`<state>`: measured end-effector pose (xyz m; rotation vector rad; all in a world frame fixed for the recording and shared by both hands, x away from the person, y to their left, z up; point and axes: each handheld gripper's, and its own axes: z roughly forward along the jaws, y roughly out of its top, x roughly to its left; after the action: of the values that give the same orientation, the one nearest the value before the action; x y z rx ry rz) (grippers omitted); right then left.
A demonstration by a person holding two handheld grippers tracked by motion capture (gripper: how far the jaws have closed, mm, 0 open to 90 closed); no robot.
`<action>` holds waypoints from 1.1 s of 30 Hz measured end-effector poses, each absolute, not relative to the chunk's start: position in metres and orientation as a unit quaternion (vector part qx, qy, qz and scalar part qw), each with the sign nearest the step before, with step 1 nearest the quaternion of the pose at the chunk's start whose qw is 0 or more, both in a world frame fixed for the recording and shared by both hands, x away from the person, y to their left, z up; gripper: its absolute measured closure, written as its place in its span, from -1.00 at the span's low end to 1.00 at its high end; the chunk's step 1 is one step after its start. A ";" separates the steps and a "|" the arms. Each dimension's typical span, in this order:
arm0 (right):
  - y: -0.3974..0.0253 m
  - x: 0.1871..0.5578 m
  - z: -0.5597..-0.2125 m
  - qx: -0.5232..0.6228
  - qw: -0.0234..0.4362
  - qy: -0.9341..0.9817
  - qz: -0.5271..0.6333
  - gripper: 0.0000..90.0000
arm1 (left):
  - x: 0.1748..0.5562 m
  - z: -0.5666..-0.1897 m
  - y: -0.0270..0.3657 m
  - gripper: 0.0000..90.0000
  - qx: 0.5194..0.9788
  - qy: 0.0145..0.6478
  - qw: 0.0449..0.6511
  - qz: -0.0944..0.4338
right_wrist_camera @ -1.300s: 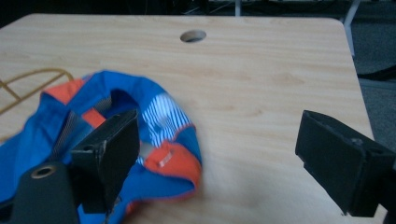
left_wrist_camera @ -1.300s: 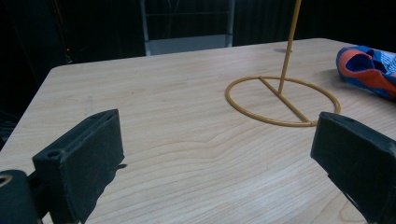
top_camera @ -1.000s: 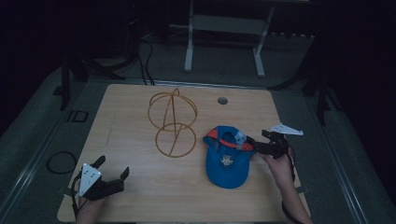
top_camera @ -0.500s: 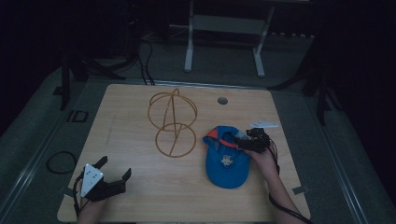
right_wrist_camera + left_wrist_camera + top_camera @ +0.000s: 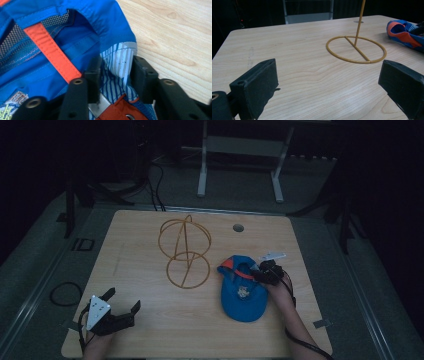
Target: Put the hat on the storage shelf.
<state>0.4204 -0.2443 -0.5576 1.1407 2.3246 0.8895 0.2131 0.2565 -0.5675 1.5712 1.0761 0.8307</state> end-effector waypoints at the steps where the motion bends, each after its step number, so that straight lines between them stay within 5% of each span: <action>1: -0.243 0.419 -0.557 0.398 0.196 0.837 0.319 0.67 | 0.213 -0.568 0.257 -0.94 0.652 0.448 0.506 0.345; 8: -0.238 0.418 -0.557 0.385 0.202 0.845 0.311 0.95 | 0.214 -0.568 0.256 -0.94 0.655 0.454 0.502 0.336; 16: -0.244 0.412 -0.537 0.394 0.189 0.828 0.351 0.98 | 0.215 -0.567 0.256 -0.94 0.671 0.455 0.490 0.321; 33: -0.249 0.379 -0.445 0.327 0.238 0.815 0.416 0.99 | 0.222 -0.562 0.261 -0.90 0.675 0.480 0.481 0.287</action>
<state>0.3791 -0.2491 -0.4451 0.8974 2.2324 1.1389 0.2224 0.2614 -0.5623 1.6463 1.1699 0.6989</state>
